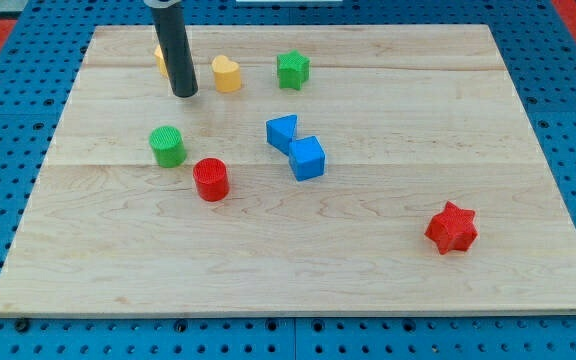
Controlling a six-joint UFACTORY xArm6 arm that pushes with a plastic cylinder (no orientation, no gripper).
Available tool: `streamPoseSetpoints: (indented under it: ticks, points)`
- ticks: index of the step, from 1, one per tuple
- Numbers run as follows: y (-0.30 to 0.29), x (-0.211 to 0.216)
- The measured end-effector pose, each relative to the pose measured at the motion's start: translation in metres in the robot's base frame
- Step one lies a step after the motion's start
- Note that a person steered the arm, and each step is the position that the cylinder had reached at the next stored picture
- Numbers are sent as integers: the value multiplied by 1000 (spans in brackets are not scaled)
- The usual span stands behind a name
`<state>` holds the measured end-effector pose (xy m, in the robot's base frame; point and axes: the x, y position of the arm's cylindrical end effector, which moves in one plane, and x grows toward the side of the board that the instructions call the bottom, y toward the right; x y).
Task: Place the yellow blocks and green star in horizontal line
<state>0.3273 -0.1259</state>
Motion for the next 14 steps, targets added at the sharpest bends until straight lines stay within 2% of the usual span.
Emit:
streamPoseSetpoints:
  ticks: [2, 4, 5, 6, 10, 11, 12, 14]
  points:
    - [49, -20]
    - [53, -18]
    - [109, -6]
    - [136, -10]
    - [112, -18]
    - [72, -16]
    - [55, -18]
    - [54, -36]
